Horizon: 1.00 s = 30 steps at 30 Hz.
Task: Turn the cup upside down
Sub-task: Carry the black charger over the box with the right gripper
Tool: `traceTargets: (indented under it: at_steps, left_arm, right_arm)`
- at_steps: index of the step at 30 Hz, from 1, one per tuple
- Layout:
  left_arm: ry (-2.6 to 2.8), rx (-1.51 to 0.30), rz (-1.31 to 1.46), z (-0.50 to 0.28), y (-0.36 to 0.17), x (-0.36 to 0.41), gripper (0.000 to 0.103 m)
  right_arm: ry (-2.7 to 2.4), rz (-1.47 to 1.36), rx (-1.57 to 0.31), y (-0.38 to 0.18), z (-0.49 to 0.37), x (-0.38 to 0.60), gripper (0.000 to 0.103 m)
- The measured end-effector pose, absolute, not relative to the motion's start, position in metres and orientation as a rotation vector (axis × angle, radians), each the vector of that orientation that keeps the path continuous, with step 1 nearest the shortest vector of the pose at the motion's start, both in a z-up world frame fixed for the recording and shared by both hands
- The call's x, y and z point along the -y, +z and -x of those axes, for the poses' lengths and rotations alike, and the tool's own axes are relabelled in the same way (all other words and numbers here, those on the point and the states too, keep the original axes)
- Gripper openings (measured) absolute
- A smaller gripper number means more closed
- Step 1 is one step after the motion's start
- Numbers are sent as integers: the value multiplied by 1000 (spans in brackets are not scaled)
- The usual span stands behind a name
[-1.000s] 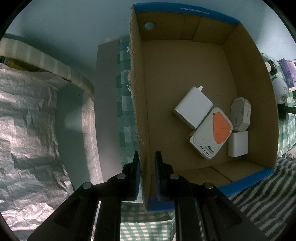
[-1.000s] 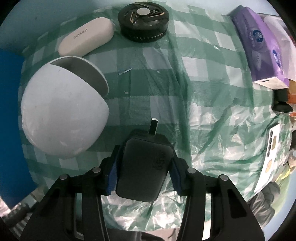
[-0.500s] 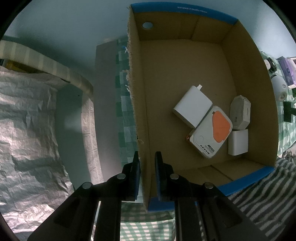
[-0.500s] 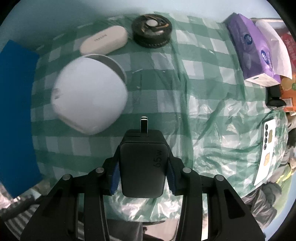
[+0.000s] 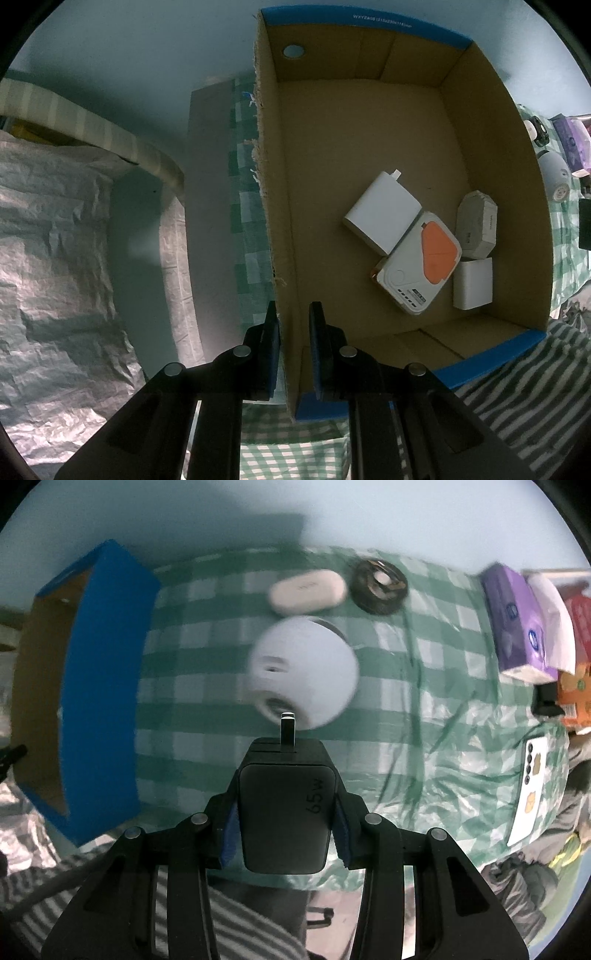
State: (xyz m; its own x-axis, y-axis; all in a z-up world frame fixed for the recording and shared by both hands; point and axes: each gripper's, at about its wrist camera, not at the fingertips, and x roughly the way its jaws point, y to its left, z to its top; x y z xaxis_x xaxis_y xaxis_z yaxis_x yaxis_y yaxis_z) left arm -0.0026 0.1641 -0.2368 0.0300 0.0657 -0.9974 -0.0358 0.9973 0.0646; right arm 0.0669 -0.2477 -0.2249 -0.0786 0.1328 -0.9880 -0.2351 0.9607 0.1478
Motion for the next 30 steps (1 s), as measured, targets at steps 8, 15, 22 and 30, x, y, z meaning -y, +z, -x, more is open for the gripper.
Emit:
traceTargets:
  at_steps: [8, 15, 22, 30]
  left_arm:
    - [66, -1531, -18, 5, -236, -165, 13]
    - [54, -1529, -14, 5, -236, -166, 13]
    - [46, -1528, -18, 6, -236, -166, 13]
    - [33, -1526, -17, 6, -235, -167, 13]
  right_arm:
    - [427, 130, -1570, -194, -73, 195, 41]
    - [558, 186, -1514, -173, -71, 135, 41]
    - [651, 262, -1498, -170, -64, 79, 41]
    - [696, 337, -1516, -189, -55, 40, 41]
